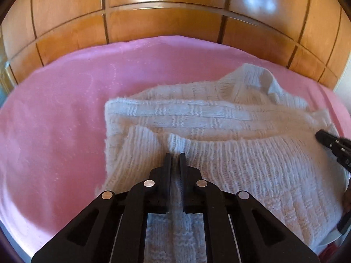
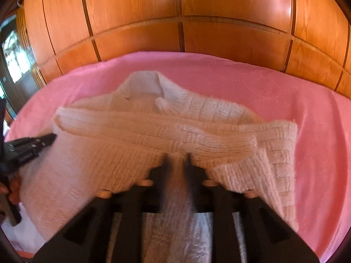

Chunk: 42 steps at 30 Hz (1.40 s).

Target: Fold small clothes

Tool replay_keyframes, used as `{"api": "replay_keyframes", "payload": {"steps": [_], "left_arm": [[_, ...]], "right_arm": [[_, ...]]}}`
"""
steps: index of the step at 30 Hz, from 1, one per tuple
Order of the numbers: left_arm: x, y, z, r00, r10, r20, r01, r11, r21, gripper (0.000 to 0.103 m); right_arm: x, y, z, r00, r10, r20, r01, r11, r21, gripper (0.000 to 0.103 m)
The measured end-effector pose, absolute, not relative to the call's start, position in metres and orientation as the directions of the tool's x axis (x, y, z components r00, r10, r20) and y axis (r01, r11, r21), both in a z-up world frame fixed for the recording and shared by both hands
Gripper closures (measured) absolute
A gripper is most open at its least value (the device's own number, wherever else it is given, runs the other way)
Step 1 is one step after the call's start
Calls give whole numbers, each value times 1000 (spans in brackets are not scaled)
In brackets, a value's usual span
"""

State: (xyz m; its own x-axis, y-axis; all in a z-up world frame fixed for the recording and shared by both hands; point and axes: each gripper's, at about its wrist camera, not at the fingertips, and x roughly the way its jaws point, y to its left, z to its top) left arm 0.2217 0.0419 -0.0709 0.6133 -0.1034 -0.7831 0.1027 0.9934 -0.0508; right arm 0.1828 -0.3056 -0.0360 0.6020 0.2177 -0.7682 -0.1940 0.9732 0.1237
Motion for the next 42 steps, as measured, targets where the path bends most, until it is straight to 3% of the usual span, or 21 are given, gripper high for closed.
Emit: {"api": "replay_keyframes", "payload": {"steps": [1,6,10,14,16,17,18,19,21,25,28,36,39,42], "left_arm": [[219,45,-67,613,-117,-781,111,992,-61,76],[203,63,-51,643,-119,-757,120,991,-55,50],[200,72,-56,633,-74,-770,120,993,3,45],[204,80,-66,596,-101,-797,139,990,-22,45],[208,82,-71,577,-113,-809,145,989,-35,58],[211,84,-74,563,-137,-815,146,987,-65,61],[212,86,-74,570,-146,-809,141,987,-79,75],[213,87,-74,579,-142,-803,137,988,-77,84],[211,88,-70,600,-146,-787,138,987,-77,89],[201,87,-60,641,-131,-756,143,988,-51,91],[194,92,-49,656,-149,-740,144,987,-71,94],[202,95,-19,644,-147,-750,159,986,-56,98],[205,87,-21,660,-88,-746,166,986,31,98],[203,90,-28,652,-90,-753,155,988,16,98]], "right_arm": [[179,-309,-33,605,236,-761,-200,969,142,41],[162,-334,-17,622,245,-743,-217,966,138,35],[158,-356,-18,625,202,-754,-193,976,102,33],[165,-364,-28,605,183,-775,-175,980,94,33],[170,-363,-35,586,173,-792,-172,981,87,35],[171,-363,-37,585,167,-794,-168,982,83,41],[172,-363,-37,586,161,-794,-163,983,78,71],[172,-362,-37,586,146,-797,-158,985,64,85],[172,-356,-34,605,92,-791,-153,988,-1,95],[159,-345,-19,664,-9,-747,-158,975,-153,96],[151,-346,-1,703,-27,-711,-149,972,-184,96],[169,-362,49,737,45,-675,-125,990,-71,97],[184,-361,40,716,45,-696,-134,988,-74,97],[188,-356,22,688,44,-725,-142,987,-75,97]]}}
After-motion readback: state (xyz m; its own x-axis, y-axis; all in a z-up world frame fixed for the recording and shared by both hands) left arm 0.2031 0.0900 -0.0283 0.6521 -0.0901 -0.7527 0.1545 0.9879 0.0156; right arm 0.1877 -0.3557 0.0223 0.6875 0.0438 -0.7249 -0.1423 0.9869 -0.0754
